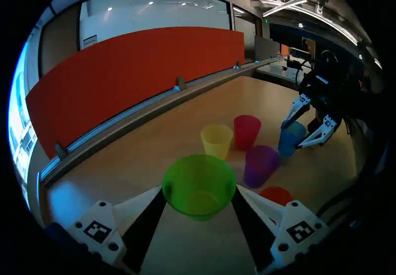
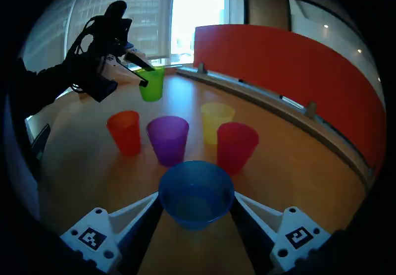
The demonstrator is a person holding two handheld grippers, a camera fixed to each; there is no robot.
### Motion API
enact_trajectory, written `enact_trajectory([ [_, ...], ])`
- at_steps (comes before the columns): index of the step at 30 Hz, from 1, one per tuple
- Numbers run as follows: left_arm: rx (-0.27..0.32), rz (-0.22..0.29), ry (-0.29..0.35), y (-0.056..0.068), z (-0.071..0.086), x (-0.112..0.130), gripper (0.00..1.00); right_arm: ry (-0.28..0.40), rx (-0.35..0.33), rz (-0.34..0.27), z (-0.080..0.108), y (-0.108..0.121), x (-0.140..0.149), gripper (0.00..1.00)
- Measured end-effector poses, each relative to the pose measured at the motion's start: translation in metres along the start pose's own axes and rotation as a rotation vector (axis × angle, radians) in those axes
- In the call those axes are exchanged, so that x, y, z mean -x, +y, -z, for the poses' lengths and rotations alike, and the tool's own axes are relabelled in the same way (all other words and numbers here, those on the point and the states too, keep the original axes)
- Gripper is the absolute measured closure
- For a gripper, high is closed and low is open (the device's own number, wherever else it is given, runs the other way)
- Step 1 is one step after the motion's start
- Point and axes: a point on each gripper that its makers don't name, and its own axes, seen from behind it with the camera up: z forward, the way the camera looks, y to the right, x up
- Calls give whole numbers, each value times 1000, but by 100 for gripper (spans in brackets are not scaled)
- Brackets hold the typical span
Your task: Pour water
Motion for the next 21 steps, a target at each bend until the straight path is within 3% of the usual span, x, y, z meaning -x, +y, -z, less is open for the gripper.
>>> enact_trajectory([
  [21, 0, 29, 111, 25, 30, -30, 13, 162, 34, 22, 40, -10, -71, 10],
])
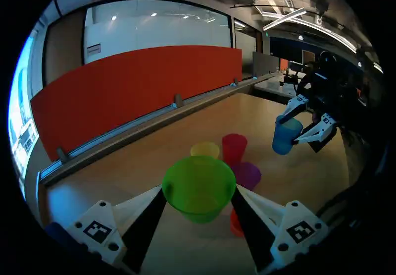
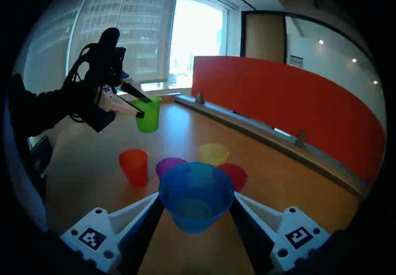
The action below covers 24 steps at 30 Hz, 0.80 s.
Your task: Pour water
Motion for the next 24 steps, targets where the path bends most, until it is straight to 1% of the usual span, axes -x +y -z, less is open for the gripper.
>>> enact_trajectory([
  [6, -13, 20, 64, 3, 10, -14, 13, 45, 6, 0, 7, -4, -19, 10],
  [18, -16, 51, 194, 14, 28, -40, 13, 123, 10, -8, 16, -12, -47, 10],
  [21, -16, 54, 226, 19, 31, -46, 13, 138, 10, -8, 17, -14, -52, 10],
  [24, -5, 54, 260, 26, 34, -53, 13, 151, 9, -11, 19, -15, -55, 10],
])
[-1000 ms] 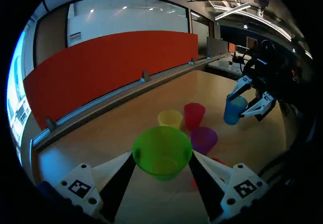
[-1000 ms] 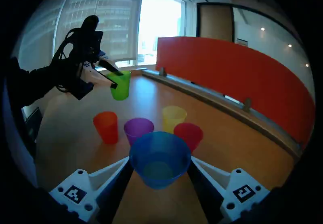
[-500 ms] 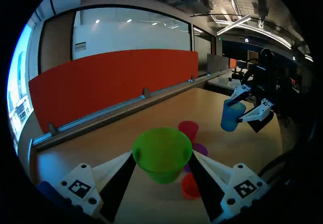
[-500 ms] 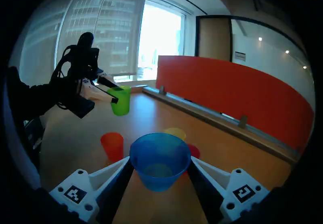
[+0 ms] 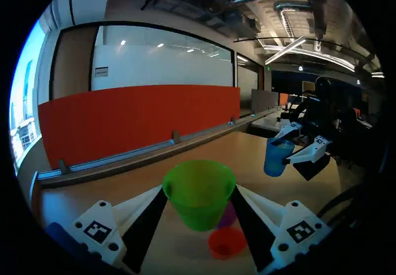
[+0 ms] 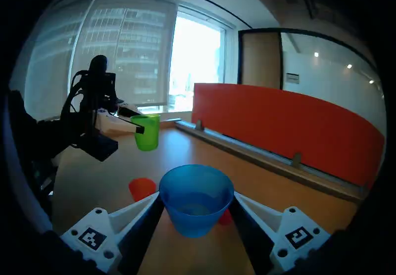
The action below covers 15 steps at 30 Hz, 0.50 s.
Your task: Pour water
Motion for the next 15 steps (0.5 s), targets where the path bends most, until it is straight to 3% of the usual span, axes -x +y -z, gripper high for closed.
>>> enact_trajectory([
  [15, 15, 14, 72, 18, 8, -13, 13, 44, -5, 2, -1, -4, -18, 10],
])
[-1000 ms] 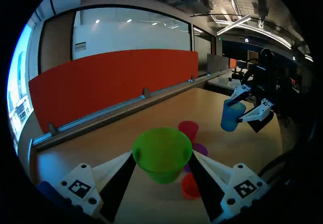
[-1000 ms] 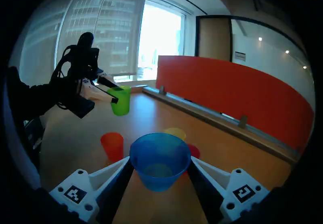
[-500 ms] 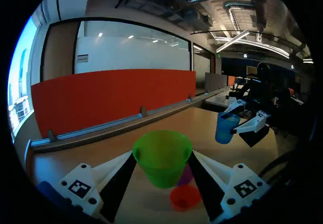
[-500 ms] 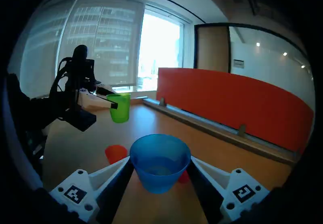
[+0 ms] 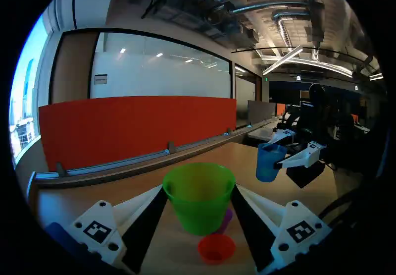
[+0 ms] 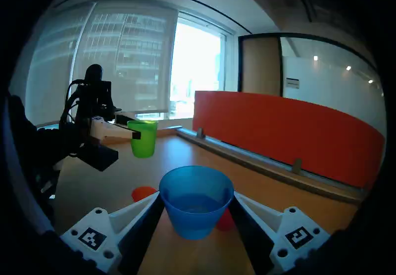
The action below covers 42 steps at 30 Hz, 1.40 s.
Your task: Pour water
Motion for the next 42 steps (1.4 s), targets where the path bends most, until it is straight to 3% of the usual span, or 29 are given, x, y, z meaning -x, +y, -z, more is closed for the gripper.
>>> enact_trajectory([
  [12, 17, -21, 0, 14, 7, 7, 13, 43, -7, 15, -6, -5, -23, 10],
  [24, 21, -18, 1, 18, 13, 16, 13, 95, -13, 41, -14, -9, -50, 10],
  [42, 63, -29, -11, 44, 12, 31, 12, 137, -27, 90, -26, -9, -80, 10],
])
